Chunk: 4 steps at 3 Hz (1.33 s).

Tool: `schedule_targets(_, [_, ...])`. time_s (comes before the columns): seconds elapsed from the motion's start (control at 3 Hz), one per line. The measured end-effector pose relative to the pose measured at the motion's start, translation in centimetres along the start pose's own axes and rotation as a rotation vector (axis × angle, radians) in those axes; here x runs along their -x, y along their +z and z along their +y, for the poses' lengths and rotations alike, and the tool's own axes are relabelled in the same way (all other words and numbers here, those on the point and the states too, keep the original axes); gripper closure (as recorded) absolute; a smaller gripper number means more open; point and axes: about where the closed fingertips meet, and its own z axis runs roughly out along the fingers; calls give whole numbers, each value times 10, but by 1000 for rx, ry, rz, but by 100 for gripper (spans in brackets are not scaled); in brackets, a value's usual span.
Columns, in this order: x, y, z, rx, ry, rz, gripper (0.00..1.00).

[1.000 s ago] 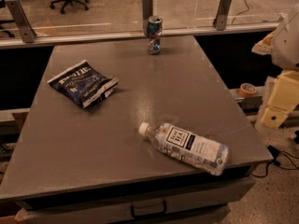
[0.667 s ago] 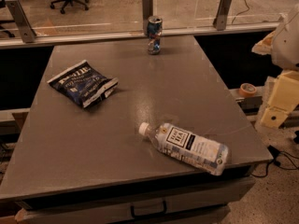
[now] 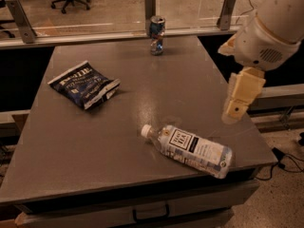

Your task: Pick blue chip bag

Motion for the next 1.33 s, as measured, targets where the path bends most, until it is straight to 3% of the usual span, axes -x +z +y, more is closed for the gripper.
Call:
schedule_targets(0.33, [58, 43, -23, 39, -91, -114, 0])
schedule_targets(0.67, [58, 43, -23, 39, -91, -114, 0])
schedule_targets(1.0, [67, 53, -27, 52, -64, -183, 0])
schedule_targets(1.33, [104, 82, -38, 86, -65, -306, 0])
